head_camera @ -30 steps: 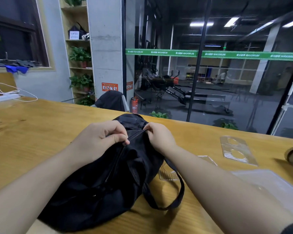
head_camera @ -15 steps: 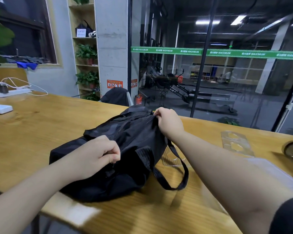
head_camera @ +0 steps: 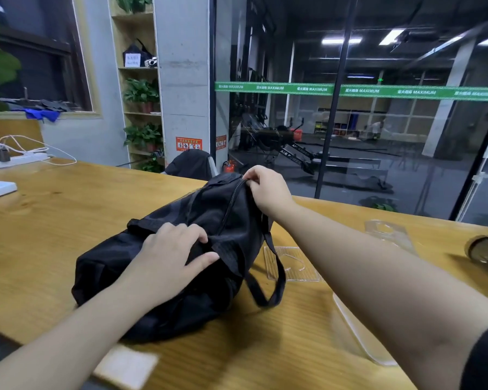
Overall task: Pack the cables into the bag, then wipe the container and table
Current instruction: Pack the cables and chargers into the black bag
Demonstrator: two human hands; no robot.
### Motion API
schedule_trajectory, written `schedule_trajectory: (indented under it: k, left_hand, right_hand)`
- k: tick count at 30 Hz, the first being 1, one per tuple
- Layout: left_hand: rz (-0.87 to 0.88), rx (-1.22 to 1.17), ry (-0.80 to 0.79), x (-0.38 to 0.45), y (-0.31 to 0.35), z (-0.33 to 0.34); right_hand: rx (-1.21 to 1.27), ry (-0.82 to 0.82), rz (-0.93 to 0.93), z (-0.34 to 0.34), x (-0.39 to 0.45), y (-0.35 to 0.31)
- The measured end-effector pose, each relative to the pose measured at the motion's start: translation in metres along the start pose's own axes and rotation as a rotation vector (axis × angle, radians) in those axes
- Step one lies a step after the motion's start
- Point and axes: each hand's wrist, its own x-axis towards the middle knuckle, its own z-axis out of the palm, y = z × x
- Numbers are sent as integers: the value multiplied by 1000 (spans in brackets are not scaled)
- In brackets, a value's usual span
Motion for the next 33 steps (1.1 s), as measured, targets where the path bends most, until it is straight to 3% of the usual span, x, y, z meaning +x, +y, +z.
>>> schedule_trajectory:
  k: [6, 8, 11, 15, 18, 21, 23, 26, 30, 33]
  left_hand:
    - [-183, 168, -240, 17, 11, 33]
    - [-190, 254, -219, 20, 4, 39]
    - [-232, 275, -214, 26, -8, 48]
    - [-269, 259, -161, 35, -14, 59]
    - [-278, 292, -87, 42, -19, 66]
    - [-149, 335, 33, 49, -28, 73]
    - [36, 417, 84, 52, -39, 76]
    - [251, 388, 17, 61, -56, 73]
    - [22, 40, -171, 69, -80, 71]
    - [-43, 102, -217, 77, -86, 75]
  right_hand:
    - [-51, -311, -18, -7, -30, 19]
    - [-34, -345, -12, -16, -42, 22]
    - [-219, -381, 19, -22, -52, 27]
    - [-250, -655, 114, -14, -59, 23]
    - [-223, -756, 106, -2, -57, 18]
    - [-161, -761, 149, 11, -50, 14]
    - [-109, -742, 165, 22, -43, 14]
    - [-46, -707, 196, 41, -30, 19]
    - [105, -637, 294, 65, -20, 34]
    - [225, -583, 353, 84, -17, 45]
